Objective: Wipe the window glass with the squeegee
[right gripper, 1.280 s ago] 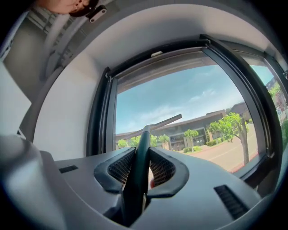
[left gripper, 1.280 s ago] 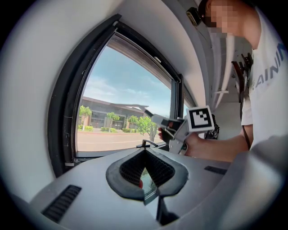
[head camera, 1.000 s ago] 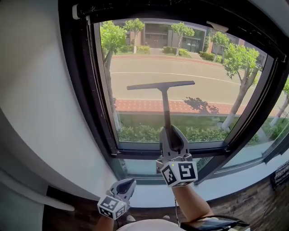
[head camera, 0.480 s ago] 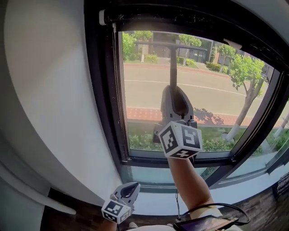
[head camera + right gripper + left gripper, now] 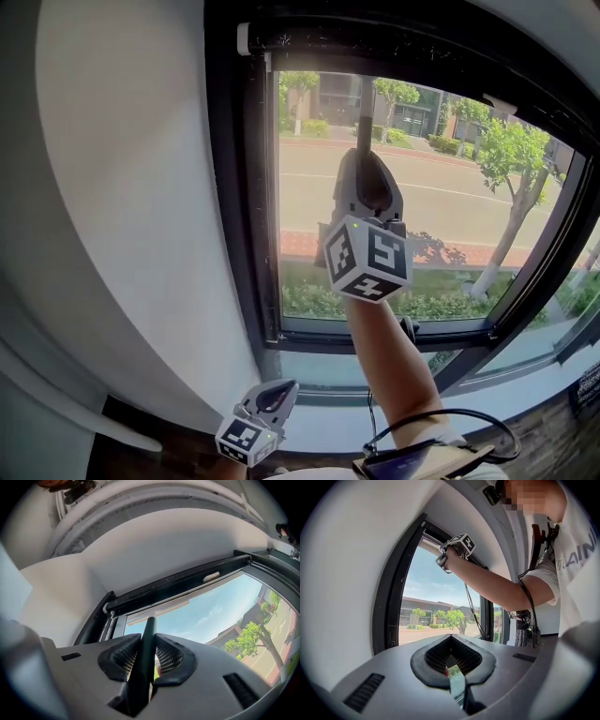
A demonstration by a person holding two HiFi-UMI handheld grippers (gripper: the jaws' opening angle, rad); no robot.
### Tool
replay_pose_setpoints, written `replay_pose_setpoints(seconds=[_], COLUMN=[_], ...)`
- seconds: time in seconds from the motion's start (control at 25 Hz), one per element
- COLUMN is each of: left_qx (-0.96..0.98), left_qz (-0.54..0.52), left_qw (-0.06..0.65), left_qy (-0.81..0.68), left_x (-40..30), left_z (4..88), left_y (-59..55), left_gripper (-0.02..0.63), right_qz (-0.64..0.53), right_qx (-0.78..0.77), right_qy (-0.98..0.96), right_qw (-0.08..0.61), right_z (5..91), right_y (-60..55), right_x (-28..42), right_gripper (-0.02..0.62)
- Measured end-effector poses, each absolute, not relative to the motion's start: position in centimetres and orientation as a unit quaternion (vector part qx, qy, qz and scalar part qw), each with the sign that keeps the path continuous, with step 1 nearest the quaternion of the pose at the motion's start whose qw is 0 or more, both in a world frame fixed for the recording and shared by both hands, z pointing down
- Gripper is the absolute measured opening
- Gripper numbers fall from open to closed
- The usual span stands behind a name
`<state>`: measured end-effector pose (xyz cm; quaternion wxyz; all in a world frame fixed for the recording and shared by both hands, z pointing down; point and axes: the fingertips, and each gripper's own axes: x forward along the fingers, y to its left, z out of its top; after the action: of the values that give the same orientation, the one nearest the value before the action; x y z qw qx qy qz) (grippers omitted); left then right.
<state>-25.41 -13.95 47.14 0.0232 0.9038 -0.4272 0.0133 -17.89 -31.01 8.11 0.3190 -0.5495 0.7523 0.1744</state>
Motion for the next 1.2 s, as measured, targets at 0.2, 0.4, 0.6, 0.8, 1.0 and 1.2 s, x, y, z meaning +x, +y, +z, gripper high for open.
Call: replay_pose_setpoints(seconds=[0.2, 0.4, 0.6, 0.8, 1.0, 1.2], left_qx=[0.909, 0.912, 0.914, 0.913, 0.913, 0.909], left_qz=[0.009, 0.007, 0.012, 0.006, 0.005, 0.006], left_qw=[0.024, 0.032, 0.033, 0.037, 0.044, 0.047], left_qy=[-0.417, -0.410, -0.405, -0.407, -0.406, -0.414], left_x=[-25.5, -25.2, -24.7, -24.7, -24.7, -25.3], left_z=[46.9, 47.2, 47.5, 47.4, 47.5, 47.4], left_y=[-14.0, -14.1, -14.1, -14.2, -14.1, -13.7], left_gripper=[0.018, 0.018, 0.018, 0.018, 0.018, 0.018], right_qz=[0.177, 0.174, 0.178, 0.172, 0.166, 0.157], right_qx=[-0.560, -0.555, -0.551, -0.548, -0.552, -0.554], right_qy=[0.745, 0.752, 0.757, 0.763, 0.767, 0.771], right_qw=[0.316, 0.311, 0.305, 0.296, 0.284, 0.271], right_z=[8.7, 9.5, 10.2, 11.8, 14.7, 18.1], right_y=[-31.4, -31.4, -31.4, -31.3, -30.9, -30.6], right_x=[-18.4, -18.7, -18.7, -18.6, -18.9, -18.8], right_gripper=[0.100, 0.100, 0.100, 0.100, 0.100, 0.100])
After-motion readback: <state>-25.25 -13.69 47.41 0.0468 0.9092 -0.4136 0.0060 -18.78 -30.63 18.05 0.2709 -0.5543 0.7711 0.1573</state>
